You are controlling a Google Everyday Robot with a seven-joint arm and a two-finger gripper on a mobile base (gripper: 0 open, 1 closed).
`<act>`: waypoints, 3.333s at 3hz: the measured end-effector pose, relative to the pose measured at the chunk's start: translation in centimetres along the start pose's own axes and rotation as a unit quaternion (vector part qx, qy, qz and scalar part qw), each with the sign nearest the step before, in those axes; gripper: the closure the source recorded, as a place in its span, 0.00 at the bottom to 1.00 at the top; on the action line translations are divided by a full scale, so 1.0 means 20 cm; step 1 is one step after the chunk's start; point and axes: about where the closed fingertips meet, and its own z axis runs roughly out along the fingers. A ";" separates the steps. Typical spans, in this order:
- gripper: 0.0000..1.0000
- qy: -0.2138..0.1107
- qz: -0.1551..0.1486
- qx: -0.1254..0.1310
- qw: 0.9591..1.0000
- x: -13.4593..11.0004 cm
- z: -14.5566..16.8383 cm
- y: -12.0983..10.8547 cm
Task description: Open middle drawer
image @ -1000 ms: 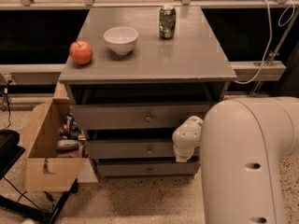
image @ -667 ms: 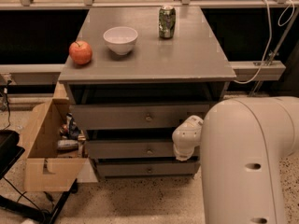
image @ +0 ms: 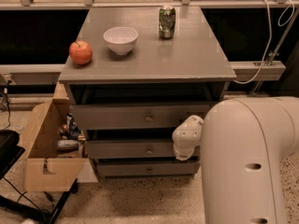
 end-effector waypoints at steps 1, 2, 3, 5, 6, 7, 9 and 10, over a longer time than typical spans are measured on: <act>0.82 0.000 0.000 0.000 1.000 0.00 0.00 0.00; 0.59 0.000 0.000 0.000 1.000 0.00 0.00 0.00; 0.36 0.000 0.000 0.000 1.000 0.00 0.00 0.00; 0.00 0.000 0.000 0.000 1.000 0.00 0.00 0.00; 0.00 -0.001 0.001 -0.003 1.000 0.00 0.00 0.00; 0.00 -0.010 0.011 -0.020 1.000 0.00 -0.05 -0.12; 0.16 0.005 0.010 -0.038 0.999 -0.01 0.01 -0.10; 0.39 0.017 0.013 -0.069 0.997 -0.01 0.08 -0.06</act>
Offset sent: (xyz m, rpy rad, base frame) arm 0.0000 0.0000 0.0000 0.0000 0.0000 0.0000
